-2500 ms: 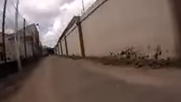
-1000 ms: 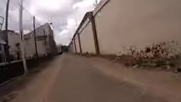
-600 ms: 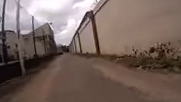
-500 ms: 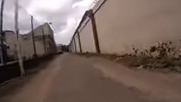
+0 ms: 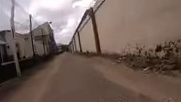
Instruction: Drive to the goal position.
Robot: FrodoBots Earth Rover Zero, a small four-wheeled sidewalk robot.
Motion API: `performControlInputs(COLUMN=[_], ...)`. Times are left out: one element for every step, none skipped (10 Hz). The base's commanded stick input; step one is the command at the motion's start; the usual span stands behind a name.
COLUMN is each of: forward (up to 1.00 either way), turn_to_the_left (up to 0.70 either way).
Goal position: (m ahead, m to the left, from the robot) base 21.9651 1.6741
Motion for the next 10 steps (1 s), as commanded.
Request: performControlInputs(forward=[0.5,0.5,0.5,0.5,0.5,0.5,0.5,0.5,0.5,0.5], turn_to_the_left=[0.51,0.51,0.51,0.51,0.51,0.51,0.51,0.51,0.51,0.51])
